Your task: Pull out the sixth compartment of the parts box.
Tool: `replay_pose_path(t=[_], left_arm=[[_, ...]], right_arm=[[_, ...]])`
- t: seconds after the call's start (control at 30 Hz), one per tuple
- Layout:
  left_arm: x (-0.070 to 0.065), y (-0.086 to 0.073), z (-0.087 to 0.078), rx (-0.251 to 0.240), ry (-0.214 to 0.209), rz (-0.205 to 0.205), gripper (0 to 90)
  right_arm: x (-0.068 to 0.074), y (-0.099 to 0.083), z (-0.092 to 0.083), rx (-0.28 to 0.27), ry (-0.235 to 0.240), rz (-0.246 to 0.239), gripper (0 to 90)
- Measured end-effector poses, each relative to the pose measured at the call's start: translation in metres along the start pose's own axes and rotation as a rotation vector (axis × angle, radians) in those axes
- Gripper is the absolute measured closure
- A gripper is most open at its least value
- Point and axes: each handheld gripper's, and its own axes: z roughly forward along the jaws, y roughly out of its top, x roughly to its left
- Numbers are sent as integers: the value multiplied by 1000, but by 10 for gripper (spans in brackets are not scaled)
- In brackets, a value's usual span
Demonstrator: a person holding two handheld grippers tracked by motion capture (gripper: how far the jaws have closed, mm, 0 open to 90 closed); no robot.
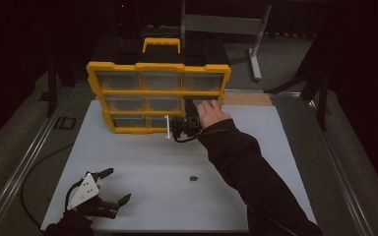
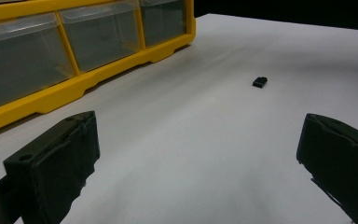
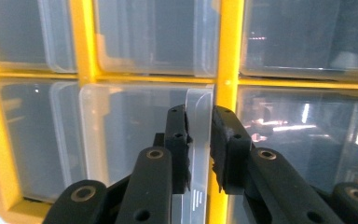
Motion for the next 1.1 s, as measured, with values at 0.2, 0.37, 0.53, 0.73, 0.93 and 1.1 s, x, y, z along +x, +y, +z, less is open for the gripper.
replay_pose_path(t=[0.2, 0.37, 0.53, 0.73, 0.93, 1.1], left_arm=[[0, 0, 0, 0, 0, -1, 4], [0, 0, 0, 0, -1, -1, 4], [0, 0, 0, 1, -3, -2, 4], [0, 0, 0, 1, -1, 0, 4], [0, 0, 0, 0, -1, 1, 4], [0, 0, 0, 1, 0, 2, 4]], right_arm=[[3, 0, -1, 0, -24, -17, 774], [5, -1, -4, -5, -12, -9, 772], [5, 0, -8, 0, -8, -7, 771], [6, 0, -12, -7, -14, -4, 771], [7, -2, -16, -23, -20, -11, 774], [4, 0, -22, -26, -12, -2, 778]])
